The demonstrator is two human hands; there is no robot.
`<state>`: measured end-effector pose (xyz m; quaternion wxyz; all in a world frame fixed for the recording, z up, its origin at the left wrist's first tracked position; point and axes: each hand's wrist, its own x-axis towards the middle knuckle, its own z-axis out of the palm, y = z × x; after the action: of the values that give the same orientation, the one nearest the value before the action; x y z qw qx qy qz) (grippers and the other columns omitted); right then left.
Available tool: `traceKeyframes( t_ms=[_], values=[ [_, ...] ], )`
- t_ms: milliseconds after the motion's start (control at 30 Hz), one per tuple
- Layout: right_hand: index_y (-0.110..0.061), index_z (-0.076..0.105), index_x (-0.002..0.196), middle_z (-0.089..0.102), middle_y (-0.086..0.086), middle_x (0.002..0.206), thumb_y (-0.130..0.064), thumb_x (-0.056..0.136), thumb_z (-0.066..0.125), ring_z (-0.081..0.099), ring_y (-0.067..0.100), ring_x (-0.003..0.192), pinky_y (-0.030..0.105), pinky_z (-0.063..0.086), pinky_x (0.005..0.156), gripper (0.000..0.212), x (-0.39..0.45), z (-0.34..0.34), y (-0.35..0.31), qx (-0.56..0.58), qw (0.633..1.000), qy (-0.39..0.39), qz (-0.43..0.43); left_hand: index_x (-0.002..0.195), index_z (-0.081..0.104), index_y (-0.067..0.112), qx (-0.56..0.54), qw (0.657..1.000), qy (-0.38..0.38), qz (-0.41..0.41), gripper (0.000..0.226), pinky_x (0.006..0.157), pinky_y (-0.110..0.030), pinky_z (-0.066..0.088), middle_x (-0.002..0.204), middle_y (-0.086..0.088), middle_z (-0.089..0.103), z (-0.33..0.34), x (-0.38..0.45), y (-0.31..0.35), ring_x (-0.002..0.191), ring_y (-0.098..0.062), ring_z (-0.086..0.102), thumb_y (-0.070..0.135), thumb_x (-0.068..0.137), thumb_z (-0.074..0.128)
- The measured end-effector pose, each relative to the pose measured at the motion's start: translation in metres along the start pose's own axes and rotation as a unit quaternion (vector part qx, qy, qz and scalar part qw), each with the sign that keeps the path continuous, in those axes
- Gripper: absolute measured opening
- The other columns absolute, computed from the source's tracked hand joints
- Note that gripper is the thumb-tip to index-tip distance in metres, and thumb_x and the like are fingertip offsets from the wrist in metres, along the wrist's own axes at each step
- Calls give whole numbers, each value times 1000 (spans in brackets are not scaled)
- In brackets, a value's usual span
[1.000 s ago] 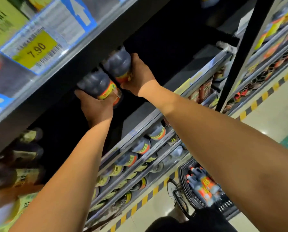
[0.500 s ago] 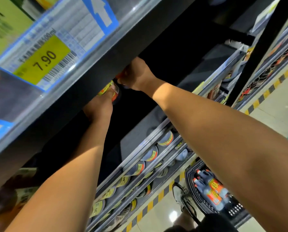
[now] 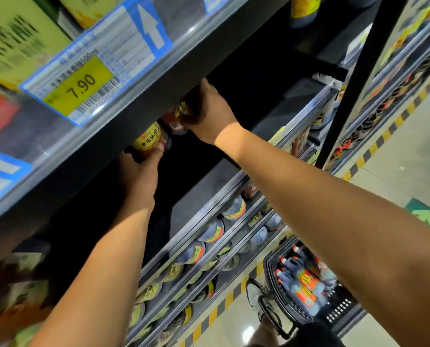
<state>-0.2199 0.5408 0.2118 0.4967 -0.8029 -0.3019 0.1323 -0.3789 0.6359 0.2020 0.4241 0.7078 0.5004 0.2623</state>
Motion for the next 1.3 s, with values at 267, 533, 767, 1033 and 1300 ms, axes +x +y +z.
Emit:
traceKeyframes(
  t_ms=[267,533,767,1033,1300],
  values=[
    [-14,46,154,51,-2,154,-25,103,67,46,9,146,34,39,121,56,-172,-98,77,106,981,160,-24,155,48,17,3,949,-103,298,51,125,-40,36,156,7,49,-13,-174,15,151,-11,43,21,105,58],
    [-23,43,154,50,1,152,-42,98,68,49,17,138,45,45,115,64,-319,-146,259,3,953,125,274,157,47,26,161,865,-396,262,61,122,-36,37,162,3,43,124,-266,-86,153,-14,38,57,104,53],
    [-8,66,127,69,4,114,-14,90,78,64,23,105,29,46,84,39,-414,-133,374,-21,902,133,410,144,57,25,323,809,-485,80,64,107,-45,50,145,-7,59,230,-276,-219,133,-31,57,66,94,54],
    [-3,63,128,70,20,126,-15,85,78,65,39,119,30,42,83,47,-454,-55,503,-26,852,85,516,120,64,4,316,793,-514,-89,34,77,-34,47,98,-6,58,340,-287,-367,93,-19,60,27,98,74],
    [-9,56,137,68,10,126,-20,88,74,64,25,108,24,41,84,53,-473,13,625,-37,820,32,570,136,60,24,236,801,-483,-263,96,100,-46,57,128,2,73,488,-279,-520,113,-24,72,63,51,82]
  ],
)
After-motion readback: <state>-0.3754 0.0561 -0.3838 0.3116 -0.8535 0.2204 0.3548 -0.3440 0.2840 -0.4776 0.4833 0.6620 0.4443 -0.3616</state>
